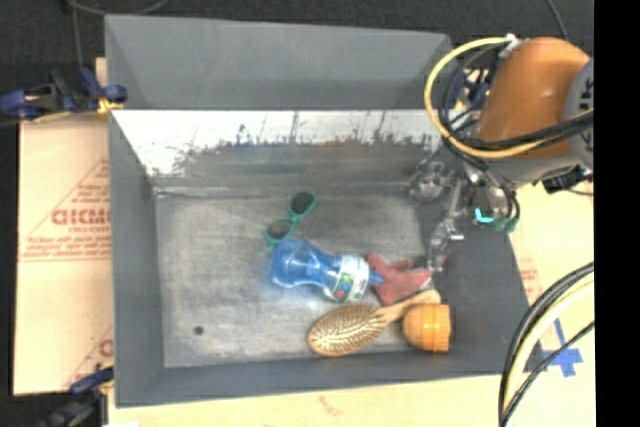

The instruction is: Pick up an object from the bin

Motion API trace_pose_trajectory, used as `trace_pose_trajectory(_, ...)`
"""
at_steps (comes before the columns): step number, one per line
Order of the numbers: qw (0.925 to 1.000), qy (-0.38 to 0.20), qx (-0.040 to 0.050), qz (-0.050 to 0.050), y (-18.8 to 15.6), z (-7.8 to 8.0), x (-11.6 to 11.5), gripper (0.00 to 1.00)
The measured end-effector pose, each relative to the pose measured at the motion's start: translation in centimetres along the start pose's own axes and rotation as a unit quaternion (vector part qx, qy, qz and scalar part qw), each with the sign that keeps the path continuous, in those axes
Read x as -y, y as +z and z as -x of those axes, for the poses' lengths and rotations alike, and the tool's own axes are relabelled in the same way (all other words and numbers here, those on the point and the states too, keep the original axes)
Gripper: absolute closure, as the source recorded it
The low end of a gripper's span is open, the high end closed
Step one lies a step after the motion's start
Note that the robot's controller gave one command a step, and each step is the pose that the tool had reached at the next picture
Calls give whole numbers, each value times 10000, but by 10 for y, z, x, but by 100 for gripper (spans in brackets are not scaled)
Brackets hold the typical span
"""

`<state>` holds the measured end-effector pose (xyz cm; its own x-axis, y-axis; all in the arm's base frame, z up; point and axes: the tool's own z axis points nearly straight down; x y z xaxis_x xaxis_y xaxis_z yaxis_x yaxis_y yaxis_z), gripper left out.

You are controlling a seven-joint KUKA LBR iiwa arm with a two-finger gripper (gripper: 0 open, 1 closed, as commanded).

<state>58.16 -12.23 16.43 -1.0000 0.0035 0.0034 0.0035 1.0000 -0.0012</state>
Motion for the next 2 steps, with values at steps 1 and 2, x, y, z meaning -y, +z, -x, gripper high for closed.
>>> trace_pose_trajectory(1,10000,-12,39,-7,-4,2,0,0)
trace_pose_trajectory(2,9996,-292,63,-15,9,4,-3,0)
